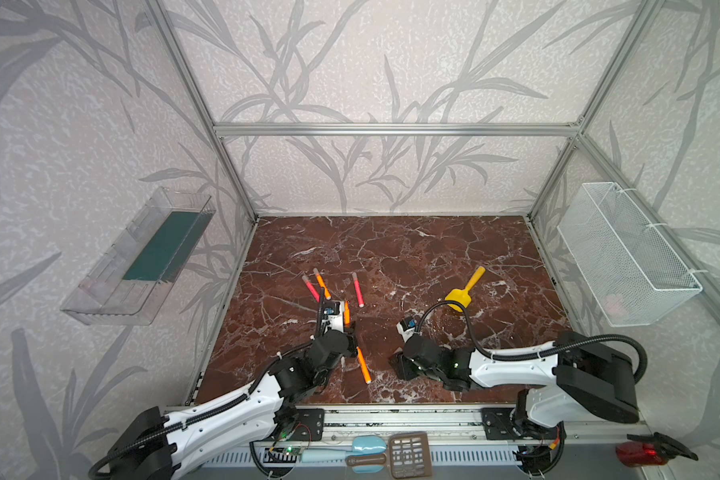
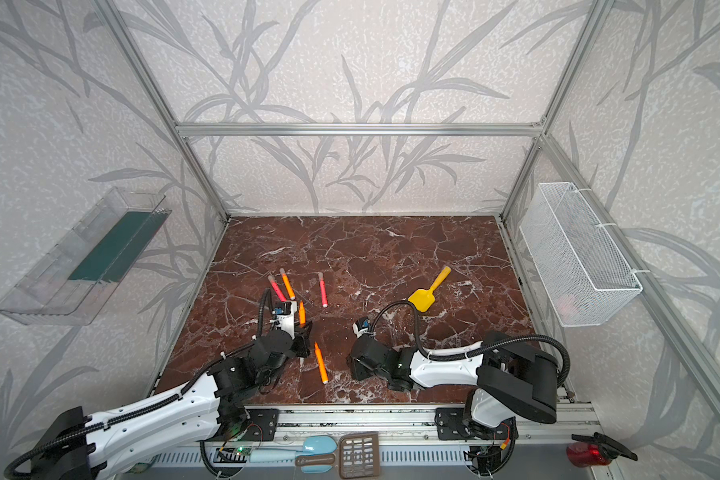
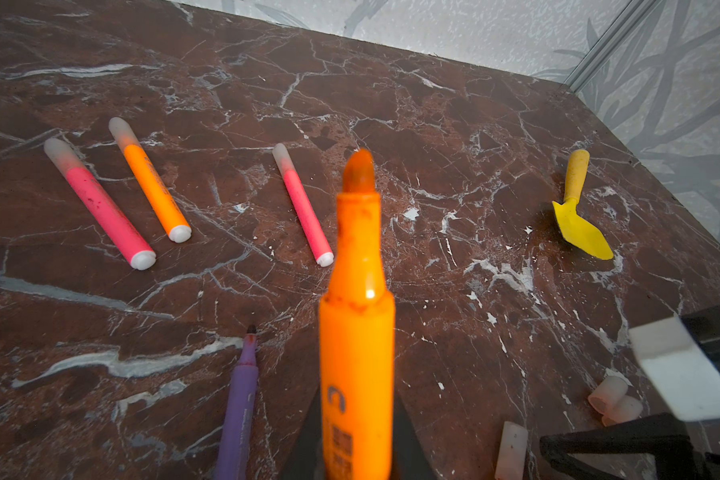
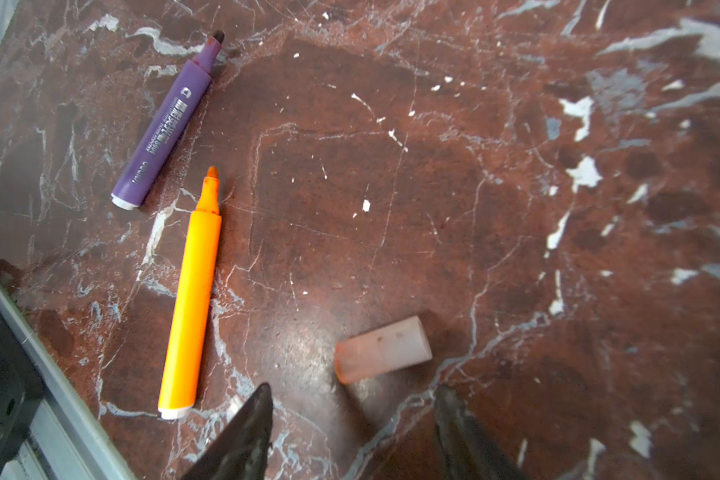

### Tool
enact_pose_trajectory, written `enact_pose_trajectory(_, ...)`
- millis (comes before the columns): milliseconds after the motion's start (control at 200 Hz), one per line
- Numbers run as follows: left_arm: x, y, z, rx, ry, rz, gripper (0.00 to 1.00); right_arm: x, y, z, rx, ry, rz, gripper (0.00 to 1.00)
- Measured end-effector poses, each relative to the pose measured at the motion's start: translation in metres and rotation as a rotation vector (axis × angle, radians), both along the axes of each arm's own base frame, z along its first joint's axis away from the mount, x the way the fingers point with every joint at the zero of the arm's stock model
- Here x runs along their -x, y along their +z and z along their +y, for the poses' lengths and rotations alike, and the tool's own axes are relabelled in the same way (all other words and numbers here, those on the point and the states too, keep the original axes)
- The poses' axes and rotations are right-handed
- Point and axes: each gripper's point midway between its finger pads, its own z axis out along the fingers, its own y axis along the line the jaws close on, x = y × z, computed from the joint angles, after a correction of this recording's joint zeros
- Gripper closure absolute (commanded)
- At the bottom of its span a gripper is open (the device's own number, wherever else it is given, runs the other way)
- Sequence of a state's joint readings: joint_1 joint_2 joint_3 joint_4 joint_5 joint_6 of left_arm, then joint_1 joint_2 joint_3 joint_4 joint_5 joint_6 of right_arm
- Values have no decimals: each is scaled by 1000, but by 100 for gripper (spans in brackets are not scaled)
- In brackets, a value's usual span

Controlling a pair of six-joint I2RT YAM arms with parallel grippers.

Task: Insert the pens into the pen caps
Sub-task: 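Lower the right gripper around a pale cap lying on the table, then close the right gripper on the pale cap and lift it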

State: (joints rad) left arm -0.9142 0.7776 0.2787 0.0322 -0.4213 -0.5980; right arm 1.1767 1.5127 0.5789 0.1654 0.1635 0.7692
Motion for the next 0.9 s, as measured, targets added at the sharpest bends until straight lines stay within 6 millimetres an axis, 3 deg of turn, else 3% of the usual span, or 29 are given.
enact_pose_trajectory(435, 0, 3, 1, 5, 4, -9, 100, -21, 3, 36, 20, 7, -42, 40)
enact_pose_trajectory(900, 1, 7, 5, 11, 15, -23, 100, -37, -11, 35, 198, -3, -83, 59)
